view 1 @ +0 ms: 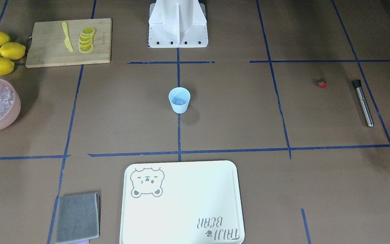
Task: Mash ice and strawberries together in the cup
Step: 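Grasp a third ice cube from the bowl with the right gripper, then carry the ice cube over the light-blue cup with the right gripper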
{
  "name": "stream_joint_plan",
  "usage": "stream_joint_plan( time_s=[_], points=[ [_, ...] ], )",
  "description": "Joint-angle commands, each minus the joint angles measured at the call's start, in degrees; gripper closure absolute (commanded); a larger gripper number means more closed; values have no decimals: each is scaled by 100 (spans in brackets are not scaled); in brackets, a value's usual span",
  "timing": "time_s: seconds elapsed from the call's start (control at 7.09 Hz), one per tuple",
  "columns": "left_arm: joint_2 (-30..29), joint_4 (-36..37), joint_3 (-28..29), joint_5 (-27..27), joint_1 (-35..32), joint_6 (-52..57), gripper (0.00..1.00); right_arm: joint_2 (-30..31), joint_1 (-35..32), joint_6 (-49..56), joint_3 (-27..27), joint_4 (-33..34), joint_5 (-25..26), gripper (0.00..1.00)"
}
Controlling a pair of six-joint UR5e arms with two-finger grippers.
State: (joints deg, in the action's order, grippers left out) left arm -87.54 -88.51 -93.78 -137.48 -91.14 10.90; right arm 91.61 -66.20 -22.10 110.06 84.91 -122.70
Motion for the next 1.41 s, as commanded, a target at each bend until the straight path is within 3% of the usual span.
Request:
stream_joint_plan(
  time_s=[0.0,0.28,0.56,0.7,0.99,1.27],
  points=[
    [0,0,0,2,0,0,0,-1314,228,-701,472,1515,35,100],
    [-9,-9,0,-6,0,0,0,-2327,1358,-2160,263,1519,306,100],
    [-52,-9,0,2,0,0,0,-3364,2397,-3638,-306,1449,991,100],
    [-53,-9,0,-6,0,0,0,-3874,2740,-4200,-623,1449,1168,100],
    [-53,-9,0,-7,9,0,0,-4439,3356,-5185,-766,1475,1676,100],
    [-44,0,17,-7,9,0,0,-5098,3797,-5742,-1414,1475,2074,100]
  ],
)
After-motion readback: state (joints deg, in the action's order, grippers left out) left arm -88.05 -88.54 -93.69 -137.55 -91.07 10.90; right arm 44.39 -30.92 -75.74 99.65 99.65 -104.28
